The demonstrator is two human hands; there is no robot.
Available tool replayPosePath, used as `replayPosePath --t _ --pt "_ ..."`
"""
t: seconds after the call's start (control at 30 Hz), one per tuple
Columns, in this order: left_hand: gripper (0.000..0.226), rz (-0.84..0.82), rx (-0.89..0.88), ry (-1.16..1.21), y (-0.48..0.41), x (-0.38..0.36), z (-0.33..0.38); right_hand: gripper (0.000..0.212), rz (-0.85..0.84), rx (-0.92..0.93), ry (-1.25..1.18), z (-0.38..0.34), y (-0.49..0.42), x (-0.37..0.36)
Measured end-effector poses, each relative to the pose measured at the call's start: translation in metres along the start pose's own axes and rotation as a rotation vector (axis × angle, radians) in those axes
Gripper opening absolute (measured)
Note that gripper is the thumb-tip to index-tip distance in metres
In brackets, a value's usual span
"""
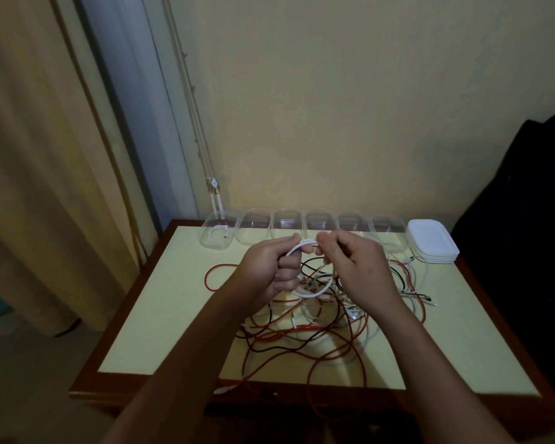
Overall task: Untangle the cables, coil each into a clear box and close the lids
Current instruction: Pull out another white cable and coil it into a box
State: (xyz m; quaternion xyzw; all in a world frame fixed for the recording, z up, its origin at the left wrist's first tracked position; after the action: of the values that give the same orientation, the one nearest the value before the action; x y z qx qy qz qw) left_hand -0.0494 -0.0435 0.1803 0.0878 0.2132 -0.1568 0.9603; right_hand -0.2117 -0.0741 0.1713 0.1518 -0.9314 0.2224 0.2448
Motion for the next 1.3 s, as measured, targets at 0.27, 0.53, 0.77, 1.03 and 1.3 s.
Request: replayPosePath --t 0.27,0.53,0.77,1.03,1.3 --pt "0.03 0.001 -0.138 -0.178 -0.003 -0.006 -0.004 0.044 0.044 -0.076 -0.051 -0.009 -0.005 0.0" --pt "0.034 -0.002 -0.192 0.025 0.004 0.004 0.015 0.039 -0.006 -0.121 -0.127 -0.009 -0.006 0.018" --pt "0.029 0.128 -0.24 0.472 0.022 0.051 0.045 0.035 0.053 -0.168 -0.149 0.012 0.01 0.048" --pt "0.041 0.264 -0.358 0.586 0.024 0.07 0.046 0.016 0.098 -0.162 0.177 0.04 0.015 0.045" --pt "0.023 0.439 -0.386 -0.253 0.018 0.043 0.029 0.028 -0.258 0.069 0.537 0.021 0.019 -0.002"
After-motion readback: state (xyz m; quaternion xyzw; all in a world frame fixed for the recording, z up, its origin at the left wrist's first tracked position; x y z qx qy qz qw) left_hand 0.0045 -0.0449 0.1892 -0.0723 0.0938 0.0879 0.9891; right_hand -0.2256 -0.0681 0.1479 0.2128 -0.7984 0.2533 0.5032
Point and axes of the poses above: each hand's wrist, its own y-axis away from the middle knuckle, its own x-axis out of the back of the hand, z = x × y, the point moved 1 cm from there along -y, towards the middle knuckle, and after that the axes turned 11 degrees about -z, right-handed, at the moved point
